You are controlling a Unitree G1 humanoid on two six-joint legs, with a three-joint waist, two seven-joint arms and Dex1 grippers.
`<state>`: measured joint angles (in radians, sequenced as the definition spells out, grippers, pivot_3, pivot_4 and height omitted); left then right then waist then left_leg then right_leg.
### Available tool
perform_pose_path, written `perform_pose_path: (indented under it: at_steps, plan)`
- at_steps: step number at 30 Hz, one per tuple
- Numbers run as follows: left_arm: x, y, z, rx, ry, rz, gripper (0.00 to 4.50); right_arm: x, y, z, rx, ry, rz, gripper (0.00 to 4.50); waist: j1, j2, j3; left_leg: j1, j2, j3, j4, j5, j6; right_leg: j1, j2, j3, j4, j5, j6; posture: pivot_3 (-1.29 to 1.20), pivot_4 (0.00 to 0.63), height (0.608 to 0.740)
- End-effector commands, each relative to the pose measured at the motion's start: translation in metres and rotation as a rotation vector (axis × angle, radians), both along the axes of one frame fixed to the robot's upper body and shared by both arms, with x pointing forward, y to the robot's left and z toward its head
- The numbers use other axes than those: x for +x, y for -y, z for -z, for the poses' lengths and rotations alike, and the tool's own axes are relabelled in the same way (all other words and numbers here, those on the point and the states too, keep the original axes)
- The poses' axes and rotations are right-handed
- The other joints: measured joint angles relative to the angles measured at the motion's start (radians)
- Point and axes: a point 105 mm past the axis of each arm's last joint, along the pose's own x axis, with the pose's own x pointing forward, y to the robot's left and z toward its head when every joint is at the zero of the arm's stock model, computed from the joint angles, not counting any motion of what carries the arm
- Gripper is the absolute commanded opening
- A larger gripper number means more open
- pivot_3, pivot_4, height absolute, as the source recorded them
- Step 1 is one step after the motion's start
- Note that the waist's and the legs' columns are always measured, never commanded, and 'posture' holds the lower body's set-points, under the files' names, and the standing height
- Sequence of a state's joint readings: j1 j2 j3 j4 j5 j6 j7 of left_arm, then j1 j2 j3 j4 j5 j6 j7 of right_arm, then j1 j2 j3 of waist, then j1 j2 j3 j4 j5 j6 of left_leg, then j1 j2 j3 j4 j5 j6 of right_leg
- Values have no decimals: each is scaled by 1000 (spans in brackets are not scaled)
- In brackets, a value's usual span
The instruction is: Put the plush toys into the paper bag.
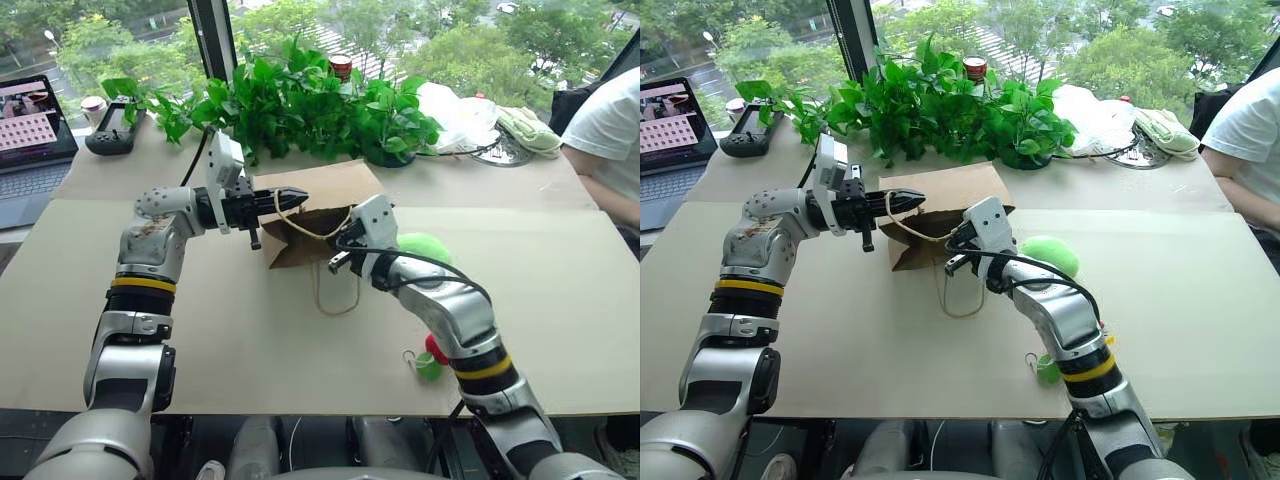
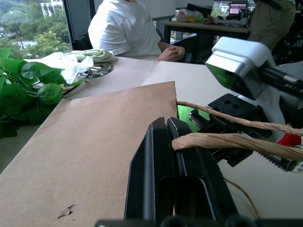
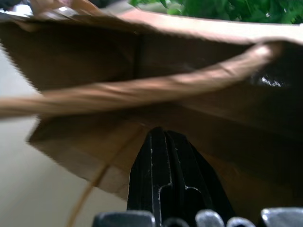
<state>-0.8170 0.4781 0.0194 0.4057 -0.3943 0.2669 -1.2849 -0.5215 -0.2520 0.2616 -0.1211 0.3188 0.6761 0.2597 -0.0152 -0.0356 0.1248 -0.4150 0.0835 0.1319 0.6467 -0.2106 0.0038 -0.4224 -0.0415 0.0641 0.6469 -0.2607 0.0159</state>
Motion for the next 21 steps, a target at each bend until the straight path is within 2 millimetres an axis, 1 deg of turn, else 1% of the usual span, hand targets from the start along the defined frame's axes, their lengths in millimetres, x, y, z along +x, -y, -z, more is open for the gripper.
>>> perform_pose_path:
  at_steps: [1,6,10,15,21]
  plan:
    - [-4,2,-17,-28,49,17,0,6,4,14,-42,-55,37,50,0,0,0,0,0,0,0,0,0,0,0,0,0,0,0,0,150,740]
    - [-1,0,-21,-55,44,-9,0,-2,6,40,-84,-158,47,50,0,0,0,-1,0,0,0,0,0,0,0,0,0,0,0,0,150,740]
    - [1,-1,-26,-82,32,-29,0,-5,9,53,-118,-202,63,50,-2,0,0,0,0,0,0,0,0,0,0,0,0,0,0,0,150,740]
    - [3,0,-31,-105,28,-38,0,-4,11,55,-137,-207,69,50,-3,0,0,0,0,0,0,1,-1,0,0,0,1,0,0,0,150,740]
    - [6,0,-43,-157,28,-57,0,-5,10,57,-148,-211,64,50,-2,0,0,0,0,0,0,1,-1,0,0,0,1,0,0,0,150,740]
